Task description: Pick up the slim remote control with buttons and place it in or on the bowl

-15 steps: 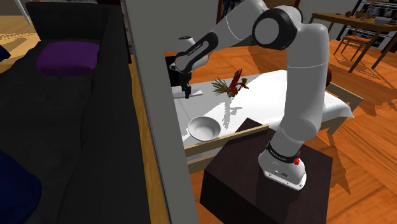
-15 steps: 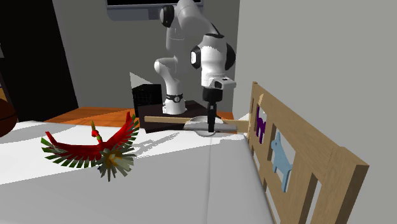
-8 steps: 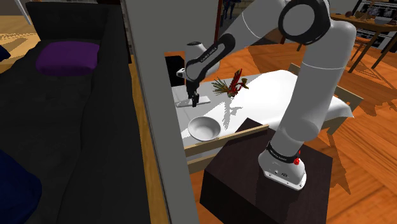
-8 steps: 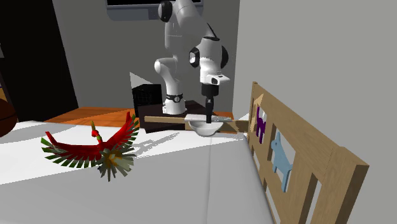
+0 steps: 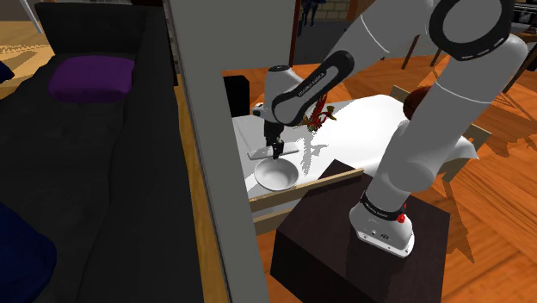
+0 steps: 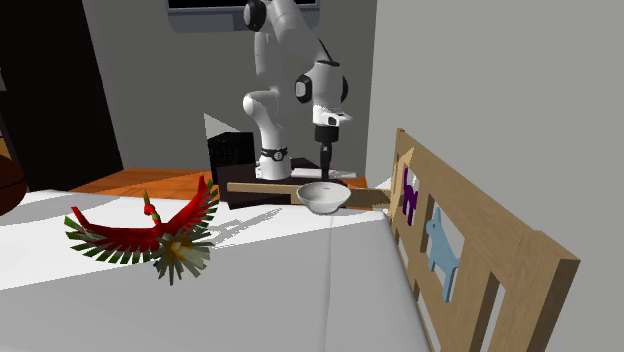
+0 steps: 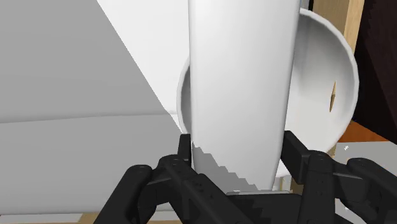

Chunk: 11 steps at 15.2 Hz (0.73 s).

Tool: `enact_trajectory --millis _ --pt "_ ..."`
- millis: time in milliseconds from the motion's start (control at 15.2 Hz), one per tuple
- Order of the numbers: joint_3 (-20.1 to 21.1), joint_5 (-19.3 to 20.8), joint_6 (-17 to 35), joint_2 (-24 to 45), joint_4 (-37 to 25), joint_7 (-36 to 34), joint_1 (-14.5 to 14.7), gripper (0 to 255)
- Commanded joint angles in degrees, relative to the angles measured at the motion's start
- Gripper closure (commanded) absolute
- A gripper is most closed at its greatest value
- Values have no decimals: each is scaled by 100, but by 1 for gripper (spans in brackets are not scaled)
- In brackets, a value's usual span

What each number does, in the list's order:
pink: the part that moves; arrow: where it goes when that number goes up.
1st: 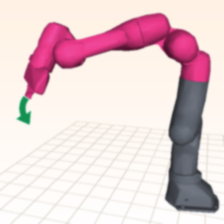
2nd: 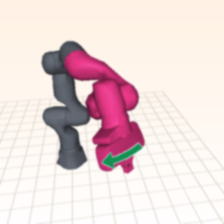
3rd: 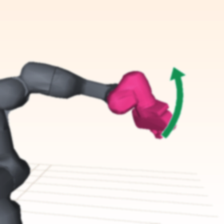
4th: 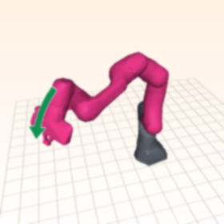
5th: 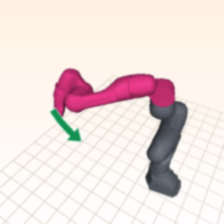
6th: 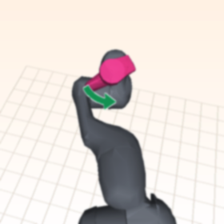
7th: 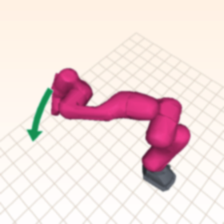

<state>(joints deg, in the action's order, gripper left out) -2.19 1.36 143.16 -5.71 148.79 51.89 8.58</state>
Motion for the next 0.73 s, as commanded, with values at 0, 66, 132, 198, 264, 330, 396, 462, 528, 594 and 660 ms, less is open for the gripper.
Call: enact_trajectory --millis 0,66,132,198,264,330,396,462,528,594,660 --pt "115 -1 30 -396 428 -211 92 255" --pt "187 -18 43 -635 681 -323 148 255" --pt "189 -17 142 -555 701 -325 145 255" --pt "190 -15 241 -474 718 -327 143 255" --pt "190 -12 341 -391 735 -329 143 255" --pt "190 -10 440 -306 749 -332 142 255" --pt "190 -7 539 -220 762 -334 141 255" --pt "190 -4 639 -132 774 -337 140 255" --pt "190 -1 738 -43 784 -340 139 255" --pt "190 2 837 48 792 -343 138 255" --pt "190 6 936 141 799 -346 137 255"
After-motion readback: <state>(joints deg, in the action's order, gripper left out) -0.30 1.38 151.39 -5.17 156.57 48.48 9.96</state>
